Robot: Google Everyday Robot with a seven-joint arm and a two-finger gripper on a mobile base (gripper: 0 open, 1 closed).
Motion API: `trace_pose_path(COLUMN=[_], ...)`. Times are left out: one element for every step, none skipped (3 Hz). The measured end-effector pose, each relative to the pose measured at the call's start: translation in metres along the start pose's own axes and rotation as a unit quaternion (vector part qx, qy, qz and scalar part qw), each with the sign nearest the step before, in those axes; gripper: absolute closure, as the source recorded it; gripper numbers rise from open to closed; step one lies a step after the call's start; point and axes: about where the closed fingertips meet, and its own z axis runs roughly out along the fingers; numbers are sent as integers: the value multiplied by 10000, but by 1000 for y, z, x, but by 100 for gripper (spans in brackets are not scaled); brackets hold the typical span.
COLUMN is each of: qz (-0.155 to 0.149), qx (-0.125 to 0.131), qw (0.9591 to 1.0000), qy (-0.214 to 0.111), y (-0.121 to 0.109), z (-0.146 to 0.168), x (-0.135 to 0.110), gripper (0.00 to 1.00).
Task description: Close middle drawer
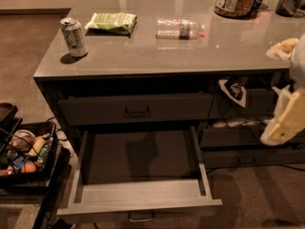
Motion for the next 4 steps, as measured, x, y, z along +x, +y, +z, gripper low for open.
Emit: trace_pose_path(qz=[435,434,-31,-600], qx=[30,30,-193,-602], qw=[9978,9978,9983,9943], qy=[-490,-490,-544,-648], y=[21,21,28,43], z=[22,22,31,71], x=[11,11,10,35], gripper=[0,0,0,0])
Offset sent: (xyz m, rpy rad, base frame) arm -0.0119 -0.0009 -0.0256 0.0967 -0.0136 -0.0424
